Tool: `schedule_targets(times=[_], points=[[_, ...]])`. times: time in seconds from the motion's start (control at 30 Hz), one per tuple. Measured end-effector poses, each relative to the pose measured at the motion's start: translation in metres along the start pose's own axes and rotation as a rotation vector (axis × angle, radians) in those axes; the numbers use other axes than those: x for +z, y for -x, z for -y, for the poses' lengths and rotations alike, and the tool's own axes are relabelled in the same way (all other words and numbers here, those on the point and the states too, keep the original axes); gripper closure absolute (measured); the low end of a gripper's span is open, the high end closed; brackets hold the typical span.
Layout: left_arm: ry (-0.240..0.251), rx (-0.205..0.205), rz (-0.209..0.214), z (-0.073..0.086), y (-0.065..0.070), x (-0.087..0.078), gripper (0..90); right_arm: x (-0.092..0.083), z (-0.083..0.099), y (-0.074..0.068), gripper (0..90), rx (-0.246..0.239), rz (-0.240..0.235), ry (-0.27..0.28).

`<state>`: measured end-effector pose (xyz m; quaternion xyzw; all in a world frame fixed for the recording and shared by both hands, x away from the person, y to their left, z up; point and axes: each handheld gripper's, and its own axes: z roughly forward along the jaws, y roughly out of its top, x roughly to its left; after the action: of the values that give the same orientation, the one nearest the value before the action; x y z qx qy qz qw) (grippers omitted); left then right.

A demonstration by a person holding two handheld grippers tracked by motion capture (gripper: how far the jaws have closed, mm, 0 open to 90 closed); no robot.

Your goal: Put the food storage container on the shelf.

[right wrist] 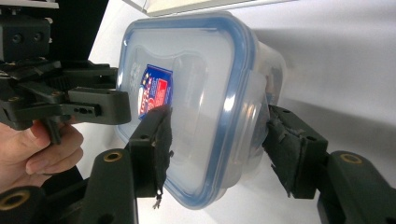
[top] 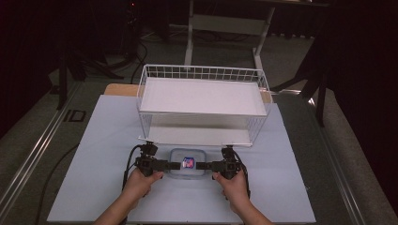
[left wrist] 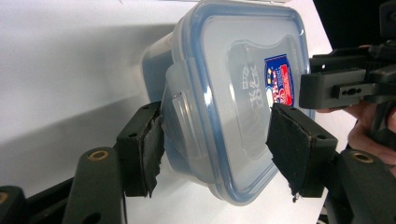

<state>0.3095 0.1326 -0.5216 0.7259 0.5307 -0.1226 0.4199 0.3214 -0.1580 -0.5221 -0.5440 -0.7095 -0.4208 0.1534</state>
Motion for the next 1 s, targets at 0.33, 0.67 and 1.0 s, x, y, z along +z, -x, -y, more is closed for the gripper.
schedule_targets(times=[0.33,0.67,1.0], points=[[0.048,0.072,-0.067,0.019,0.016,-0.008,44.8,-0.007,0.018,-0.012,45.9,-0.121,0.030,0.072],[0.051,0.084,-0.072,0.015,0.022,-0.004,44.9,-0.011,0.019,-0.011,45.9,-0.134,0.039,0.087],[0.118,0.135,-0.044,-0.034,0.038,-0.001,45.5,-0.039,-0.013,-0.010,45.9,-0.150,0.052,0.190]])
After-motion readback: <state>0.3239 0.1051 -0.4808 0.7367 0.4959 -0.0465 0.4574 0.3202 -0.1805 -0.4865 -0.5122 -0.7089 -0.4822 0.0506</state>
